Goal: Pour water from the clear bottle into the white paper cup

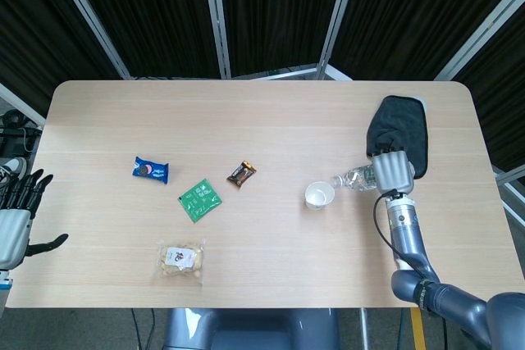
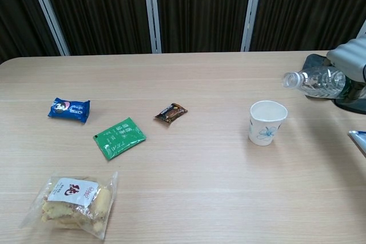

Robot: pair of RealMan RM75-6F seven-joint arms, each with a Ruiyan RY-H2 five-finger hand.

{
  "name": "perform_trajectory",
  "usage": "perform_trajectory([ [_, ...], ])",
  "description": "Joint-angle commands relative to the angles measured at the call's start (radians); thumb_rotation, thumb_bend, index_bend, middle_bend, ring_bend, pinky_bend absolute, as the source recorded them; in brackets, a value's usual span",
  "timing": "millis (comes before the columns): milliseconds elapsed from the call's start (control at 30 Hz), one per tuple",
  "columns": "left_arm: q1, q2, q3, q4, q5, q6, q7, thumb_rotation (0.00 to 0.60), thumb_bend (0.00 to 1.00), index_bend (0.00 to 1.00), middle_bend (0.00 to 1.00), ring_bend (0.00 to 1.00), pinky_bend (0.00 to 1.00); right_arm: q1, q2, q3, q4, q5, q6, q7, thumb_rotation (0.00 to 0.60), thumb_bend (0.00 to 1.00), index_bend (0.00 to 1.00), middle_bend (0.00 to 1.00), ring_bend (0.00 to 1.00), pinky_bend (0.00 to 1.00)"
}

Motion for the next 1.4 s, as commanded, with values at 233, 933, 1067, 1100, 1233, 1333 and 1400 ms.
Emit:
perform_trajectory([
  [233,-0.001,0.0,-0.001,-0.002,-0.005,-0.003,0.005,0.6,0.0,0.0,0.0,0.0,0.0,0.001,-0.008,-0.001,0.007,-0.014,0.031,-0.048,0.6,0.64,0.59,0.66,0.54,0.5],
  [933,-0.002,0.004,-0.001,-0.007,-0.012,-0.007,0.008,0.6,0.0,0.0,0.0,0.0,0.0,-0.002,-0.033,-0.027,0.03,-0.085,0.091,-0.114,0.6,0.64,0.59,0.66,0.54,0.5],
  [1067,-0.002,0.005,-0.002,-0.007,-0.014,-0.008,0.007,0.6,0.0,0.0,0.0,0.0,0.0,-0.001,-0.039,-0.032,0.046,-0.1,0.099,-0.126,0.6,0.64,0.59,0.66,0.55,0.5],
  [1100,-0.002,0.005,-0.002,-0.007,-0.014,-0.009,0.006,0.6,0.0,0.0,0.0,0.0,0.0,-0.001,-0.041,-0.032,0.051,-0.103,0.101,-0.126,0.6,0.64,0.59,0.66,0.55,0.5],
  [1233,-0.003,0.006,-0.001,-0.008,-0.014,-0.009,0.006,0.6,0.0,0.0,0.0,0.0,0.0,-0.002,-0.049,-0.024,0.067,-0.102,0.099,-0.127,0.6,0.64,0.59,0.66,0.55,0.5],
  [1333,-0.003,0.006,-0.001,-0.007,-0.015,-0.009,0.007,0.6,0.0,0.0,0.0,0.0,0.0,-0.003,-0.052,-0.021,0.084,-0.103,0.095,-0.131,0.6,0.65,0.59,0.66,0.55,0.5],
  [1400,-0.003,0.006,-0.002,-0.008,-0.015,-0.01,0.008,0.6,0.0,0.0,0.0,0.0,0.0,-0.003,-0.053,-0.02,0.089,-0.104,0.093,-0.129,0.6,0.64,0.59,0.66,0.55,0.5],
])
